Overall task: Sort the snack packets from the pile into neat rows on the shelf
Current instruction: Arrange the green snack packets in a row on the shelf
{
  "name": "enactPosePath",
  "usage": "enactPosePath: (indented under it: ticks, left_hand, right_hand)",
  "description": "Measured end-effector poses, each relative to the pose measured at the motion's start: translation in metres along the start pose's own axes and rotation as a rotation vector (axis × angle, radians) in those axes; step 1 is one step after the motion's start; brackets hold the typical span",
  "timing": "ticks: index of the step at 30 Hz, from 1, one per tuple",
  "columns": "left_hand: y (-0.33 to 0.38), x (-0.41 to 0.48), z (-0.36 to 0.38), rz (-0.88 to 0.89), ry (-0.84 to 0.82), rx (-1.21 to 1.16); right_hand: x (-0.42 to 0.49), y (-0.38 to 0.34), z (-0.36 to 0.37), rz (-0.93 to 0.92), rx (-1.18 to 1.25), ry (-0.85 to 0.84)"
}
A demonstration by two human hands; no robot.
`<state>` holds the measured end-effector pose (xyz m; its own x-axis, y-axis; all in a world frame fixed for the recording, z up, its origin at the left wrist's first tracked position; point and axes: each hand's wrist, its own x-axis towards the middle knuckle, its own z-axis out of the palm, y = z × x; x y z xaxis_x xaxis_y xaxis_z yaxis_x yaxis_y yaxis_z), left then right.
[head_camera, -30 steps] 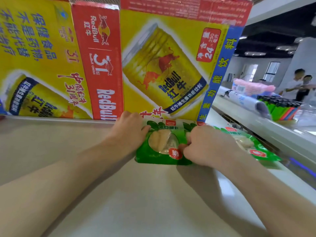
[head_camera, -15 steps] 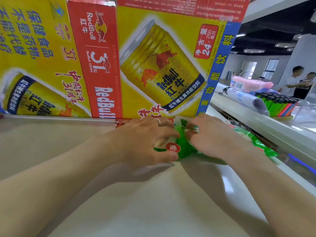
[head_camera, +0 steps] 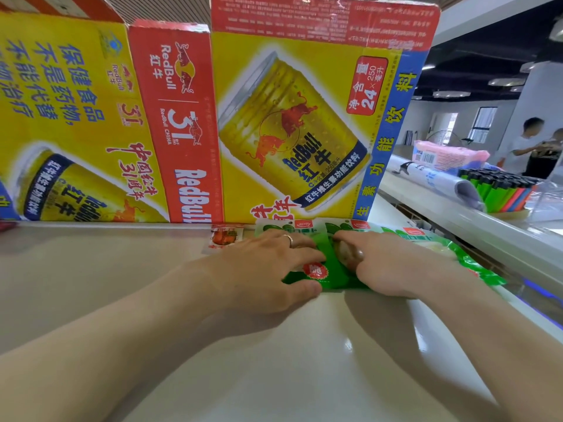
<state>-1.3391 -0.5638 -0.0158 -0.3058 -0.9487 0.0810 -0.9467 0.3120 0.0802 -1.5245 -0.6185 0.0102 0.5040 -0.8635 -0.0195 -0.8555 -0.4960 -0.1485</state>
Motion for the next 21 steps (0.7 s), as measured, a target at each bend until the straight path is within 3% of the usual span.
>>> enactPosePath:
  ticks: [13,21]
  left_hand:
    - [0.001,-0.003,-0.006,-0.021,0.033,-0.006]
    - [-0.014,-0.006,-0.021,-0.283,0.180,0.138]
  right_hand:
    - [0.005,0.003,0.004,0.004,0.078,0.034]
    - [-0.004,-0.004,0.001,-0.035,0.150,0.156]
